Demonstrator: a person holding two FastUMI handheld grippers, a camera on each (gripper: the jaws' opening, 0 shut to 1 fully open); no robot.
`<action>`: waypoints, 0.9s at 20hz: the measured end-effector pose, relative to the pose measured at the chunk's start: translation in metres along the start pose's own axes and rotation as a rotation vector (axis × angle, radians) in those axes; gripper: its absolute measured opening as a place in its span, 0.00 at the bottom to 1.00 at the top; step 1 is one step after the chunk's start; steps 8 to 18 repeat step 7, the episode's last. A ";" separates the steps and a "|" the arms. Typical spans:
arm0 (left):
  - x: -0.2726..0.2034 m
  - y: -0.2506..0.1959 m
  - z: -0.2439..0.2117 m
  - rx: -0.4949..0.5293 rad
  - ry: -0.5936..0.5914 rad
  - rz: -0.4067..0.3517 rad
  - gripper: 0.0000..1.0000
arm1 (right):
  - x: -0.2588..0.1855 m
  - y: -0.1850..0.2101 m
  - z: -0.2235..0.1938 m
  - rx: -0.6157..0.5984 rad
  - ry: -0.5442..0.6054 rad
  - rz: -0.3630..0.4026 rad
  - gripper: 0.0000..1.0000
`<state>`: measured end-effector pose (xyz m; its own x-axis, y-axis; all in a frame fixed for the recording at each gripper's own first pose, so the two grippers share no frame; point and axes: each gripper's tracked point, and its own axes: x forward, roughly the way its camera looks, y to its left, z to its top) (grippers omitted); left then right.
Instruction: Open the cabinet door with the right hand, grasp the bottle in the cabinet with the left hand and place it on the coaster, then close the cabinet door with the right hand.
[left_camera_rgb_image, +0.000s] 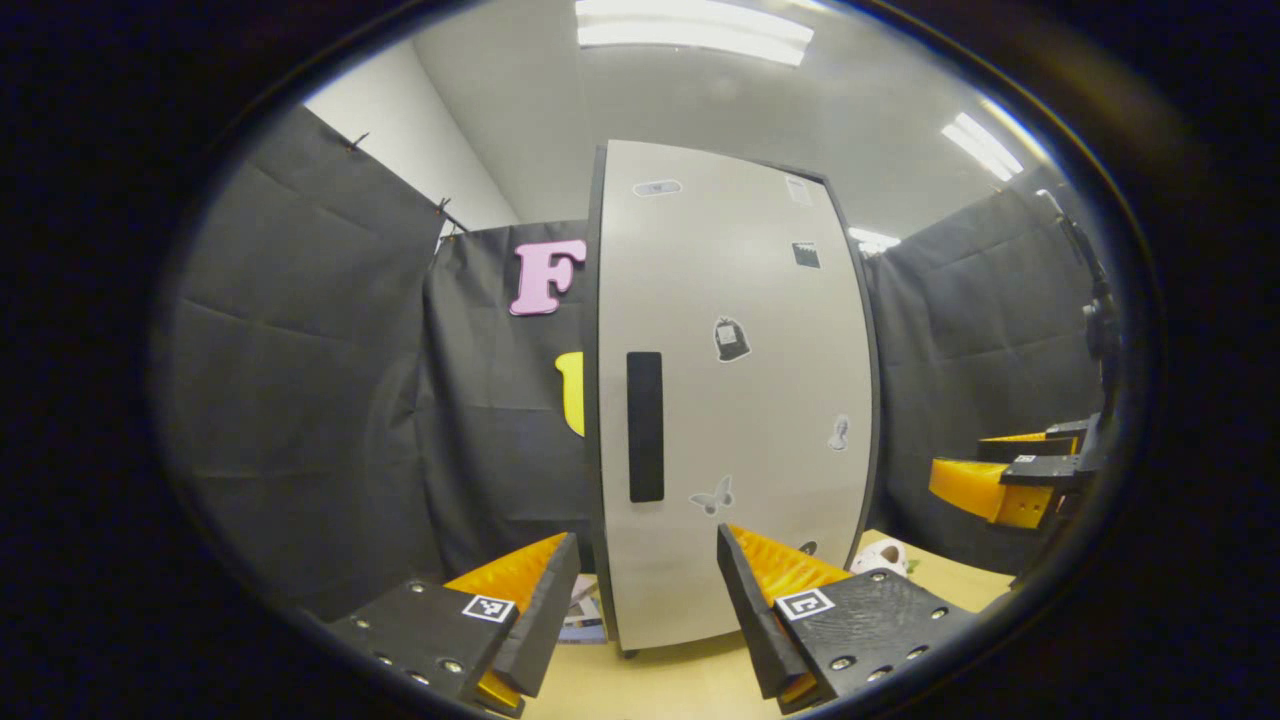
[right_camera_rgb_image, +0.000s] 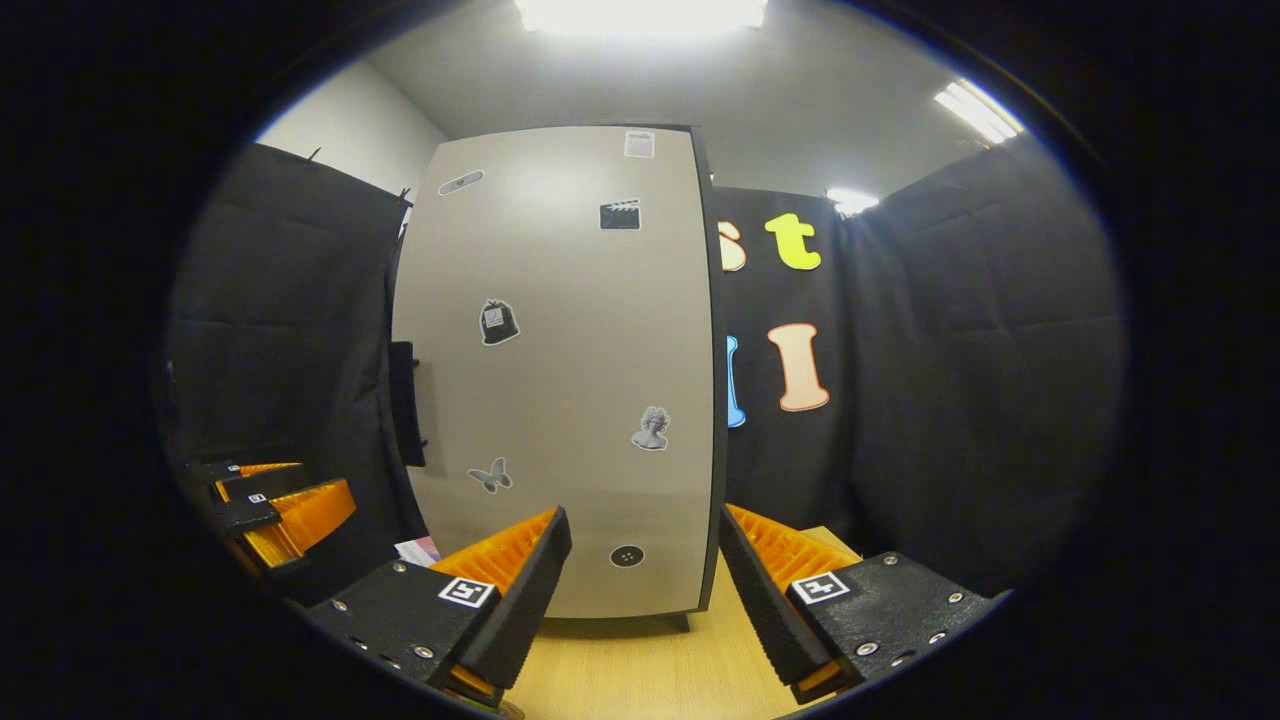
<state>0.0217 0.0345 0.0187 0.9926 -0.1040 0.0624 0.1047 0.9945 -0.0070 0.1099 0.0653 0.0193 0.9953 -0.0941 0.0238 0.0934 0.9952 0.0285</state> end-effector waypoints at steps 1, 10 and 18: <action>0.000 0.001 0.001 -0.001 0.000 0.000 0.78 | 0.000 0.000 0.000 -0.002 0.001 0.000 0.92; 0.000 -0.002 -0.002 -0.005 0.009 -0.010 0.78 | 0.001 0.000 -0.002 0.002 0.012 -0.001 0.92; 0.000 -0.002 -0.002 -0.005 0.009 -0.010 0.78 | 0.001 0.000 -0.002 0.002 0.012 -0.001 0.92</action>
